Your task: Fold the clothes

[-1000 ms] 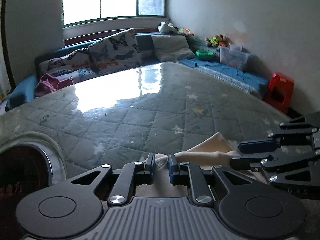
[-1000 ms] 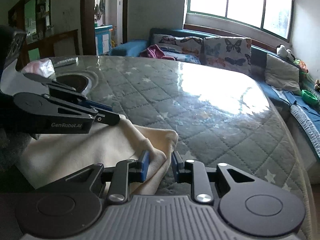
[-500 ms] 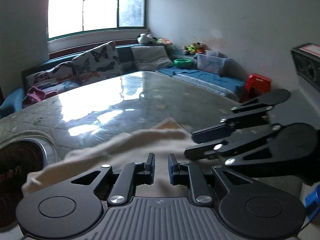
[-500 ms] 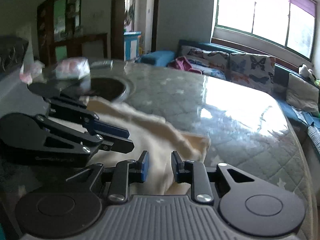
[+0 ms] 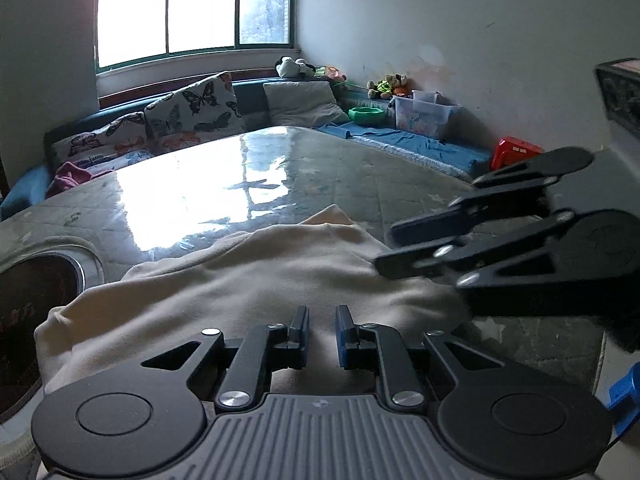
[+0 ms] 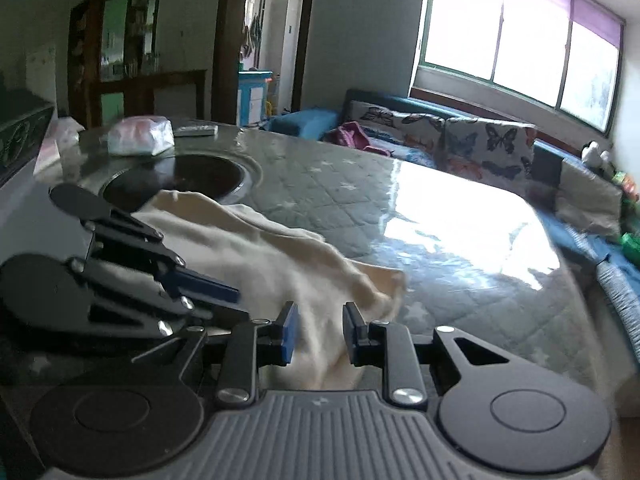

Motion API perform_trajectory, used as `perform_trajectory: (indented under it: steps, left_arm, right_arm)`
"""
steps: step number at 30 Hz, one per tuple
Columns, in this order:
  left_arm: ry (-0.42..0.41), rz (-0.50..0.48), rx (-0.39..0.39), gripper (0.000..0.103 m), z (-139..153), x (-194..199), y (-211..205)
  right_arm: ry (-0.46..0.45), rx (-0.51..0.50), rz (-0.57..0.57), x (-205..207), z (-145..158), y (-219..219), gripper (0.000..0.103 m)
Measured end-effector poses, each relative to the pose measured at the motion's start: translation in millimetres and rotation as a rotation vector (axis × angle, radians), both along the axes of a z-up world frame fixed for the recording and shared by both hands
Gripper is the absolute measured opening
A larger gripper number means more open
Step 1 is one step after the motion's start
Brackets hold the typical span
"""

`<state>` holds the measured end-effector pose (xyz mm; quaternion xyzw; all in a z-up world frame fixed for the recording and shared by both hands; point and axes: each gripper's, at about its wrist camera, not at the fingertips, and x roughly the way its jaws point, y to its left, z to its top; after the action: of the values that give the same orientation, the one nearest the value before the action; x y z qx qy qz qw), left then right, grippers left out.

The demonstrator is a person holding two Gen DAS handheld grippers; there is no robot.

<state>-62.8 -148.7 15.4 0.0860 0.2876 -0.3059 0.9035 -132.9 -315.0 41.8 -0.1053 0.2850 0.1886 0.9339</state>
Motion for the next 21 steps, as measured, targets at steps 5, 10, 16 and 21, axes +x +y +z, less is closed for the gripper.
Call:
perform_trajectory:
  steps: [5, 10, 16, 21]
  left_arm:
    - [0.008, 0.062, -0.030, 0.018, 8.3, -2.4, 23.0]
    - [0.026, 0.161, -0.067, 0.018, 13.3, -4.3, 59.6]
    - [0.043, 0.247, -0.053, 0.021, 6.6, -9.1, 90.8]
    - [0.045, 0.262, -0.071, 0.023, 2.5, -16.5, 104.5]
  right_arm:
    - [0.038, 0.001, 0.000, 8.1, -12.5, 0.7, 0.023]
    - [0.011, 0.019, -0.001, 7.7, -1.8, 5.2, 0.025]
    - [0.016, 0.036, 0.073, 8.2, -3.9, 29.9, 0.038]
    - [0.031, -0.003, 0.105, 4.7, -16.1, 44.9, 0.039]
